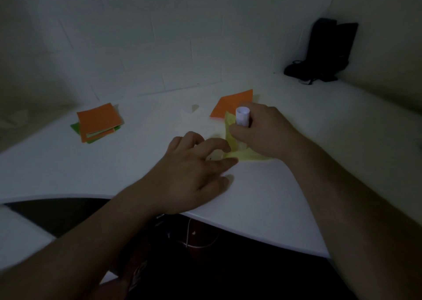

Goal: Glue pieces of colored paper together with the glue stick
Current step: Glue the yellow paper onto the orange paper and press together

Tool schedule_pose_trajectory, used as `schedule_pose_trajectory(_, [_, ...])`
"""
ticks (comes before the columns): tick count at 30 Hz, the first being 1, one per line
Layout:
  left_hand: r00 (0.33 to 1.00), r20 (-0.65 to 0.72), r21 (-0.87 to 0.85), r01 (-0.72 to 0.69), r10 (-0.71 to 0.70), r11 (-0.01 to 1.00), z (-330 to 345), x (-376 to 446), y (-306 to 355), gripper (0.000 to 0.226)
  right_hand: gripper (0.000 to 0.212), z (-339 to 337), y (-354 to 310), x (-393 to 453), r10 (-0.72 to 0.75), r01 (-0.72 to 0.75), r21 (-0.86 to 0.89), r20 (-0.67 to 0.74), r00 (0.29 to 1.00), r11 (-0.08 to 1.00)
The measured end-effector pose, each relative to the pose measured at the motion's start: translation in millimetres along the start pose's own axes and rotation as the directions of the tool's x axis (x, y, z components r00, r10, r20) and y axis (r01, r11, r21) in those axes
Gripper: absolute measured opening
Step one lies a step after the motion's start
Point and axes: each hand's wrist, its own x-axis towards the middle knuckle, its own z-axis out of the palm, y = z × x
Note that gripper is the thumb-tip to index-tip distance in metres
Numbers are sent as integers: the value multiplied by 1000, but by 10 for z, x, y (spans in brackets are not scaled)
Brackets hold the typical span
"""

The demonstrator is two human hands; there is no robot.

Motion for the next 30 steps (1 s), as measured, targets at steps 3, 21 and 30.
schedule_pose_trajectory(3, [1000,-17,21,-13,13,1000,-1,-5,8,53,40,-4,-22,13,4,-4,-10,-4,1000,1000])
schedule_pose_trajectory(21, [1000,12,-47,-25,26,999,58,23,-46,59,32,116,-86,-14,-50,51,34,-39,998,998])
schedule_pose_trajectory(30, [1000,-25,-56,2,-4,998,38,15,-12,57,32,162,-116,6,-42,43,104,-12,999,994])
